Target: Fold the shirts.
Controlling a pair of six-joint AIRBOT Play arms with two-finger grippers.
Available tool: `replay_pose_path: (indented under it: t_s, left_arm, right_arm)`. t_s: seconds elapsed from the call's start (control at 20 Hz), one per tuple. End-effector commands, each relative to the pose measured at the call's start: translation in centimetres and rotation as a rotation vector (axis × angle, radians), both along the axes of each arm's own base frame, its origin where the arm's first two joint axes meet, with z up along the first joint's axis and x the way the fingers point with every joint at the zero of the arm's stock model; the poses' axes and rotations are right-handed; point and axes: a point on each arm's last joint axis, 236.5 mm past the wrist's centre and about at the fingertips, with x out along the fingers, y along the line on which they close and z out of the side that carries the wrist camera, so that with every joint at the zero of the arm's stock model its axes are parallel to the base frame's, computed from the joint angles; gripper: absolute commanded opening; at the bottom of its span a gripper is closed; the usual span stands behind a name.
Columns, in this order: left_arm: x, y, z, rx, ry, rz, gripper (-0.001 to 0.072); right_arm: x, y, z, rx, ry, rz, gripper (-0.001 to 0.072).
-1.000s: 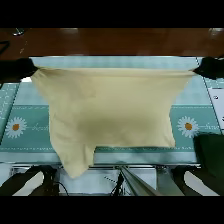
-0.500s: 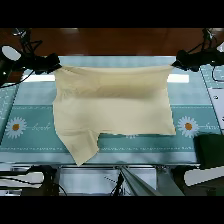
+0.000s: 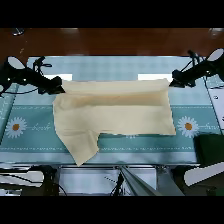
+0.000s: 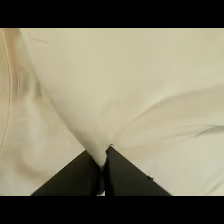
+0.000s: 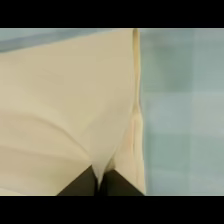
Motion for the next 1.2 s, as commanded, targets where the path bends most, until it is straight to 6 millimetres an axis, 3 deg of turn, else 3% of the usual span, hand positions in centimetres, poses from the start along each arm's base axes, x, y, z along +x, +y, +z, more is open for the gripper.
replay_pose_path:
  t_s: [0.0, 0.05, 0.15, 0.3, 0.35, 0.45, 0.5, 0.6, 0.75, 0.9, 1.15]
  left_arm:
    - [-3.3, -0.1, -1.7, -0.007, 0.111, -0.043, 0.0452]
    - [-3.9, 0.1, -1.3, -0.004, 0.138, -0.061, 0.0699]
    - [-5.5, 2.2, -0.1, 0.059, 0.208, -0.074, 0.0703]
    - [-9.4, 6.8, 1.7, 0.175, 0.275, -0.057, 0.0703]
    - [-11.3, 8.0, 1.7, 0.191, 0.288, -0.028, 0.0703]
    - [-16.4, 10.0, 0.5, 0.182, 0.379, 0.080, 0.0703]
    - [-18.9, 9.9, -0.2, 0.144, 0.420, 0.127, 0.0702]
    - [-21.6, 7.1, -1.2, -0.014, 0.400, 0.199, 0.0702]
    - [-21.3, 3.1, -2.0, -0.160, 0.252, 0.277, 0.0702]
    - [-21.2, 1.1, -3.3, -0.215, 0.195, 0.337, 0.0702]
    - [-22.4, -1.2, -5.5, -0.224, 0.217, 0.320, 0.0703]
  right_arm:
    - [-2.1, 1.2, -1.9, 0.053, 0.076, -0.010, 0.0408]
    - [-2.3, 1.9, -1.2, 0.082, 0.076, 0.017, 0.0621]
    - [-3.3, 0.5, 0.8, 0.051, 0.077, 0.029, 0.0621]
    - [-6.5, -5.8, 3.4, -0.130, 0.087, -0.035, 0.0620]
    - [-7.8, -7.2, 3.9, -0.149, 0.074, -0.103, 0.0620]
    - [-10.3, -7.4, 3.6, -0.110, 0.016, -0.214, 0.0619]
    - [-11.6, -6.5, 3.2, -0.071, -0.013, -0.252, 0.0619]
    - [-13.9, -3.5, 2.0, 0.003, -0.082, -0.282, 0.0619]
    - [-15.4, -0.7, 0.2, 0.094, -0.130, -0.342, 0.0619]
    - [-16.5, 1.2, 0.1, 0.161, -0.090, -0.301, 0.0619]
    - [-16.5, 1.6, 0.4, 0.183, -0.090, -0.301, 0.0619]
